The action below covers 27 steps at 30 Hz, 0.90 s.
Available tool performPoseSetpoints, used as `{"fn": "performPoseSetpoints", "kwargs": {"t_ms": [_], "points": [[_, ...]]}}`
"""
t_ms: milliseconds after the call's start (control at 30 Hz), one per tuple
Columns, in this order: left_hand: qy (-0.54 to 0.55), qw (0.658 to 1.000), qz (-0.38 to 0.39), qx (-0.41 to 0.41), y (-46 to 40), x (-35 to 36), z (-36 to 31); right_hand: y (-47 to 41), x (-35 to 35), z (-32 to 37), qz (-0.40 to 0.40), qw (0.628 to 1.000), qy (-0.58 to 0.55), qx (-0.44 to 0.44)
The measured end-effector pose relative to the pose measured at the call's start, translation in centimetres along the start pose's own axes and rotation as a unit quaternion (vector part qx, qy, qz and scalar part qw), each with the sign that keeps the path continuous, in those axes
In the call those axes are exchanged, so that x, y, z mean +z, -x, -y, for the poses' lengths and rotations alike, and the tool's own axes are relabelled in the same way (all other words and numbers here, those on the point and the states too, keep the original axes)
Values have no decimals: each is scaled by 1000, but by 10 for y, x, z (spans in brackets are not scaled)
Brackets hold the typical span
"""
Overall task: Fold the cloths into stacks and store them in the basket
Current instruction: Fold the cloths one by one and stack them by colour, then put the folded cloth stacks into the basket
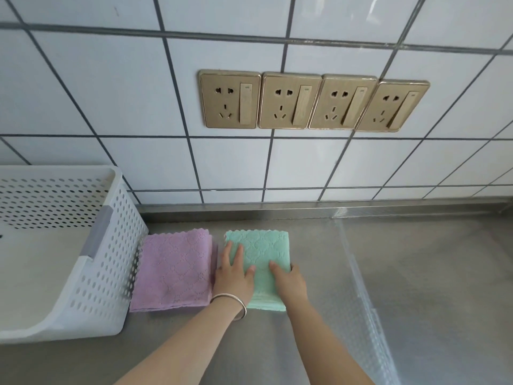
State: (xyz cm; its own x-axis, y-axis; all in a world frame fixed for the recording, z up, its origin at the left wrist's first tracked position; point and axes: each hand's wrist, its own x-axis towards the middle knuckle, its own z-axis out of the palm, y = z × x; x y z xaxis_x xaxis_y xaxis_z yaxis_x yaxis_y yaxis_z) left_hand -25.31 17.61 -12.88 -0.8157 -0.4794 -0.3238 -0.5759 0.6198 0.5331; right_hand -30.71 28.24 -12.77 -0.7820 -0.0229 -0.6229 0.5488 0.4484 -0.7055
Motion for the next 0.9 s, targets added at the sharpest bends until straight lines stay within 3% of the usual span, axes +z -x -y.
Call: {"fn": "performPoseSetpoints", "kwargs": {"t_ms": [167, 300, 400, 600, 733, 900], "points": [[37, 999, -1, 8, 54, 15, -3, 31, -25, -34, 13, 999, 42, 32], [144, 983, -8, -116, 91, 27, -1, 60, -36, -67, -5, 995, 98, 32], [159, 974, 10, -164, 109, 41, 7, 81, -38, -91, -19, 992, 127, 0], [239, 935, 79, -250, 131, 36, 18, 103, -42, -115, -6, 998, 53, 13], [247, 945, 53, -206, 147, 15, 26, 131, -39, -109, -26, 999, 12, -37], [318, 943, -29, -98, 162, -76, 23, 184, -14, -43, -68, 981, -57, -172]]}}
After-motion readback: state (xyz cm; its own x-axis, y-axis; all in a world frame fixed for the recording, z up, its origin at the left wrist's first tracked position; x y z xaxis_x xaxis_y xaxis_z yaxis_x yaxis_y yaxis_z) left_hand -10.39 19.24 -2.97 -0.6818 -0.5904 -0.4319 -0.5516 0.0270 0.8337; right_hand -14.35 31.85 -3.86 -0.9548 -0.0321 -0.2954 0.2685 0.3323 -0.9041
